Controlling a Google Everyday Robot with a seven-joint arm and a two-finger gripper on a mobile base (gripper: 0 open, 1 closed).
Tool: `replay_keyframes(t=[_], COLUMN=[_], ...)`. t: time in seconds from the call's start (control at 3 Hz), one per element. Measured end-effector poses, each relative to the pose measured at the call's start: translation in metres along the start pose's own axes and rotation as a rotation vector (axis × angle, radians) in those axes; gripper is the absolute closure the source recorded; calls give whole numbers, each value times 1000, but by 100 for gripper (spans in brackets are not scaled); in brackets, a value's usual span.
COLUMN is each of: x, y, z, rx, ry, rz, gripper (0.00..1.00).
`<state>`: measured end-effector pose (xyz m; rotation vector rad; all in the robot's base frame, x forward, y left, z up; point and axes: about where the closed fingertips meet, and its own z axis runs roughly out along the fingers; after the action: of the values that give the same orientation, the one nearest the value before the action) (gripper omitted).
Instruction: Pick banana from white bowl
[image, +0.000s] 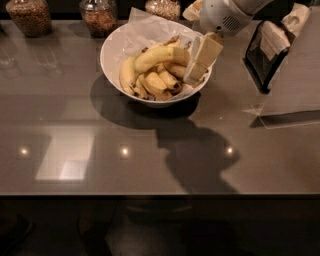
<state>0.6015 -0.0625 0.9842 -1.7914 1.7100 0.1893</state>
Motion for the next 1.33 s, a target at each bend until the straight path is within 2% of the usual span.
replay_keyframes(t=[0.67,1.33], x=[-8,-14], y=[-26,-34], z=[31,60], rx=[-1,-40], ry=[-24,-17], rz=[-23,-27], gripper=[14,29])
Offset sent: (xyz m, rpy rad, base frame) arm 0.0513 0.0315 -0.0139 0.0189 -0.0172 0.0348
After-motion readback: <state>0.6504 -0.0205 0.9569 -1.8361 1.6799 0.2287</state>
